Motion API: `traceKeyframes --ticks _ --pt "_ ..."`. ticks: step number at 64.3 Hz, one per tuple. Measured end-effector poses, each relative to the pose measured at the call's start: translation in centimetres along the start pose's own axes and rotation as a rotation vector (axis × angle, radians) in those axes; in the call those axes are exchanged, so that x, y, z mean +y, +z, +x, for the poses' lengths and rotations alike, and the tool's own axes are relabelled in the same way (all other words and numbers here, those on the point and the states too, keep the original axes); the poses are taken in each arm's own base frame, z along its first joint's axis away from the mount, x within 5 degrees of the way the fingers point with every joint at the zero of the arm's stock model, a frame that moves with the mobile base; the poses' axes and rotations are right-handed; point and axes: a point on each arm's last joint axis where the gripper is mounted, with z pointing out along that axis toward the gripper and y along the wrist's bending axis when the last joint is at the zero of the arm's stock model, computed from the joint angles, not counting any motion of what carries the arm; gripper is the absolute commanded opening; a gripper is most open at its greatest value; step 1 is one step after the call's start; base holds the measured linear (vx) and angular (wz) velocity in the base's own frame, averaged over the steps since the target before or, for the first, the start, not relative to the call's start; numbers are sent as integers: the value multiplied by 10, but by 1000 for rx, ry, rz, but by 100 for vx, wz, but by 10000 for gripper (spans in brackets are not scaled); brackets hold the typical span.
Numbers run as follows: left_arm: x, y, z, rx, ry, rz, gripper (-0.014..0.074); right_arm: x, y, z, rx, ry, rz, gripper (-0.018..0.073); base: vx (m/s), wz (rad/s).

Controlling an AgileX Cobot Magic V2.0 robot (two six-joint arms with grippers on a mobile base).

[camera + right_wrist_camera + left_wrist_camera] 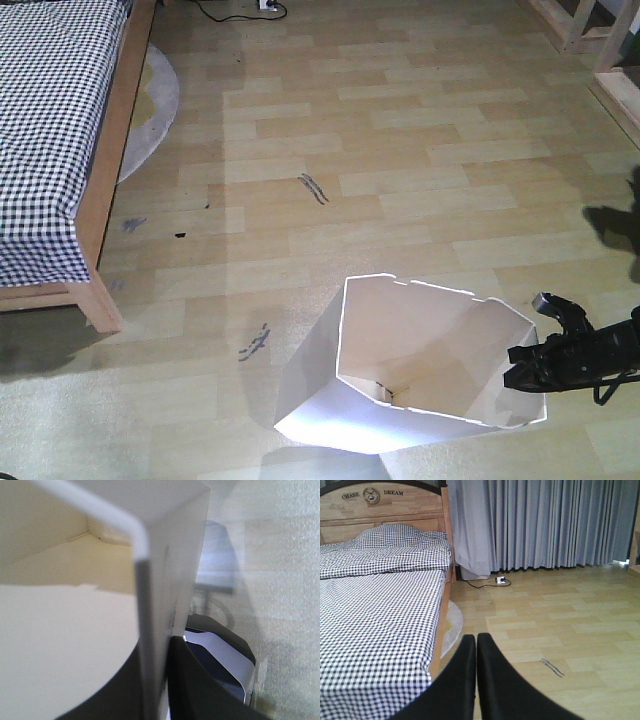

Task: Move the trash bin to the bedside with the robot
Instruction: 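Drive the base away from the desk toward the bed, holding the bin, then drive forward along the bed toward the curtains carrying the bin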

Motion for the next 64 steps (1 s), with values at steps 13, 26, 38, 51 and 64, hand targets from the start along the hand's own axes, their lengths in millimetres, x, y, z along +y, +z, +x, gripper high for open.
traceKeyframes --ticks 13,26,38,51,64 --pt "0 0 0 0 0 0 -6 0 0 0 0 0 1 -6 27 0" --pt "0 0 0 0 0 0 -6 0 0 0 -1 1 1 -6 27 6" --pt "0 0 0 0 0 0 -6 0 0 0 -1 2 2 -6 27 12" --pt "0 0 0 0 0 0 -6 0 0 0 -1 2 2 -5 25 12" --pt "0 0 0 0 0 0 -6 0 0 0 -1 2 2 -5 24 11"
